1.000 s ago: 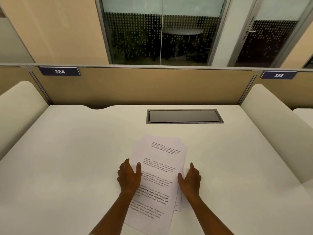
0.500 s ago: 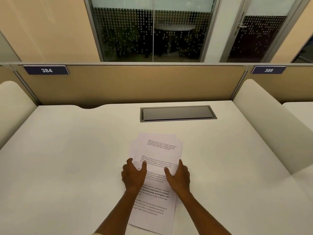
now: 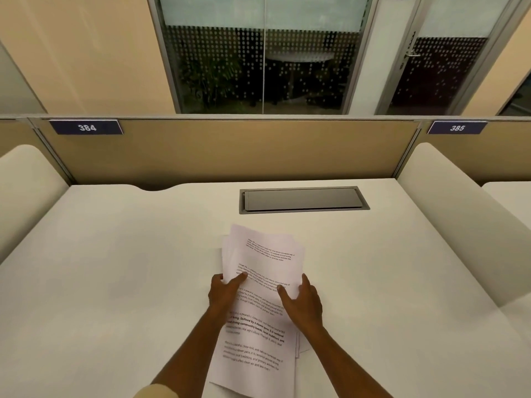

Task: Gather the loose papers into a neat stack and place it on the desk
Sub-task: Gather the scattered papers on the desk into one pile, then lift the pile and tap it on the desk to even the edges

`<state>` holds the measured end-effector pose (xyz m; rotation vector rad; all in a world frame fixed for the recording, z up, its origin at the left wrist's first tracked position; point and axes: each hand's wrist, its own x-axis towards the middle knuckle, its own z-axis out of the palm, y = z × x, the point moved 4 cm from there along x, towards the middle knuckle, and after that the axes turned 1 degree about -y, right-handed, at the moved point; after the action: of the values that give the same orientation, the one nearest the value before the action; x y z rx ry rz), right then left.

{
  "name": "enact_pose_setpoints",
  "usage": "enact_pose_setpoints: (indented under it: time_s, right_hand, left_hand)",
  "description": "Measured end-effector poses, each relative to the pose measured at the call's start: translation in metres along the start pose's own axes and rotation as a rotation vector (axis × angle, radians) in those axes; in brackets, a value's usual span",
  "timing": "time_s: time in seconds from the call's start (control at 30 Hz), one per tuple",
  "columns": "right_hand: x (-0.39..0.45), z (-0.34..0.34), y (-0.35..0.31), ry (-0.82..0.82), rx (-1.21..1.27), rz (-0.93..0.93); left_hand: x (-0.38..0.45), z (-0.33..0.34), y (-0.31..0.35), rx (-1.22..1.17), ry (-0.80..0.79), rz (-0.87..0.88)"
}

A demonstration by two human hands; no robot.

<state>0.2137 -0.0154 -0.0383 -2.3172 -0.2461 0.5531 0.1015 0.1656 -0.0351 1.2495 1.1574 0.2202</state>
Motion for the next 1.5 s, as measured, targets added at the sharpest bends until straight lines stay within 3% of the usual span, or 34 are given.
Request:
enact_pose_setpoints:
  time_s: [0.3, 0.37, 0.53, 0.7, 0.83, 0.9, 1.1, 1.37, 1.5]
  right_hand:
    - [0.004, -0.003, 0.002, -0.043, 0.082, 0.006]
    - [0.004, -0.004, 0.002, -0.039, 0.091, 0.006]
    - [0.003, -0.004, 0.003, -0.034, 0.121, 0.001]
    - [0.005, -0.004, 0.003, -0.054, 0.142, 0.005]
    - [0.008, -0.005, 0.007, -0.086, 0.185, 0.013]
    - [0.01, -0.007, 0.009, -0.096, 0.214, 0.021]
    - [0.013, -0.015, 0.017, -0.076, 0.32, 0.067]
    - [0.025, -0.021, 0.008, -0.183, 0.607, 0.063]
    - [0.033, -0.032, -0.01, -0.183, 0.712, 0.011]
  left_hand:
    - [-0.002, 0.007, 0.012, -0.201, -0.25, -0.053]
    - [0.002, 0.0, 0.019, -0.192, -0.236, -0.048]
    - [0.016, -0.03, 0.029, -0.039, -0.031, -0.115]
    - [0.016, -0.037, 0.018, 0.047, -0.091, -0.153]
    - [0.007, -0.029, 0.02, 0.408, -0.03, -0.017]
    - [0.001, -0.025, 0.021, 0.458, -0.036, 0.06]
    - [-0.004, -0.025, 0.028, 0.427, -0.11, 0.278]
    - [-0.013, -0.023, 0.04, 0.206, -0.268, 0.358]
    - [-0.014, -0.022, 0.052, 0.148, -0.272, 0.377]
